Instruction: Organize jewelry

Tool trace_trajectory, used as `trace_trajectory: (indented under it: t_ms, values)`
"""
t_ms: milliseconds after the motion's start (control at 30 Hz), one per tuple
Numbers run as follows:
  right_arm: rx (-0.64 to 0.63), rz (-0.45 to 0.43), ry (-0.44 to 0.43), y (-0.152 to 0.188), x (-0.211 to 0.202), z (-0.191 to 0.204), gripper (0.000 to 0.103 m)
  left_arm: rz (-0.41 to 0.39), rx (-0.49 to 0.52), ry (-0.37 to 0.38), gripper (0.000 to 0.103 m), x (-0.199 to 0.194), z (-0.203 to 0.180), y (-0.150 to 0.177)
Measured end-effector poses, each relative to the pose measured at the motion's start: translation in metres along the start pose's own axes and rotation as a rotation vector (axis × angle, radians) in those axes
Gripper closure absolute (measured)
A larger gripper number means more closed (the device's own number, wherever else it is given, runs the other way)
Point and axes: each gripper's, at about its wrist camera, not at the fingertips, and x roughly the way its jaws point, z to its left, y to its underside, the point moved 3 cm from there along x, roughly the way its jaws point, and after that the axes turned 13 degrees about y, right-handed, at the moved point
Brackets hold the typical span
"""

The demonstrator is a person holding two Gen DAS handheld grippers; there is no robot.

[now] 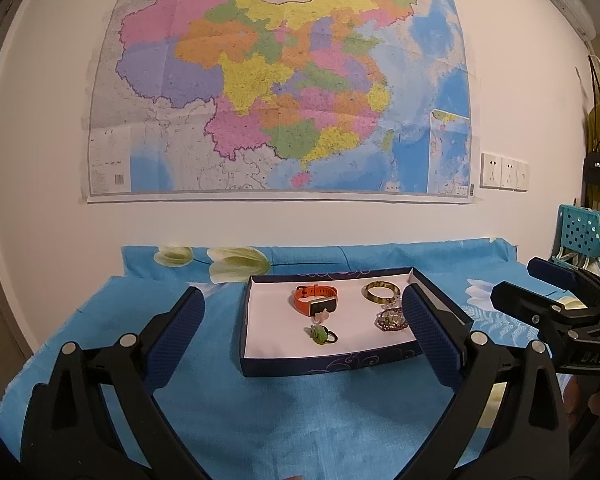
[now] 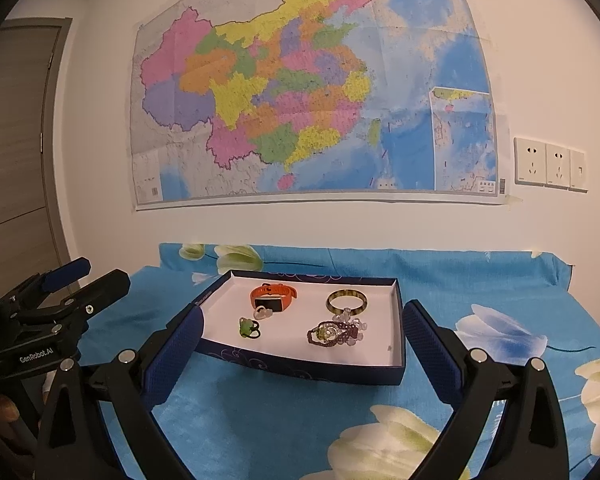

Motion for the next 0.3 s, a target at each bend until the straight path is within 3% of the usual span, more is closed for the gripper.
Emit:
trace_trajectory:
  t_ms: [300]
  values:
    - [-0.003, 0.016, 0.002, 0.0014, 0.0040, -0.0011, 0.007, 0.045, -0.020, 0.020, 0.006, 0.0096, 0.0025, 0.0066]
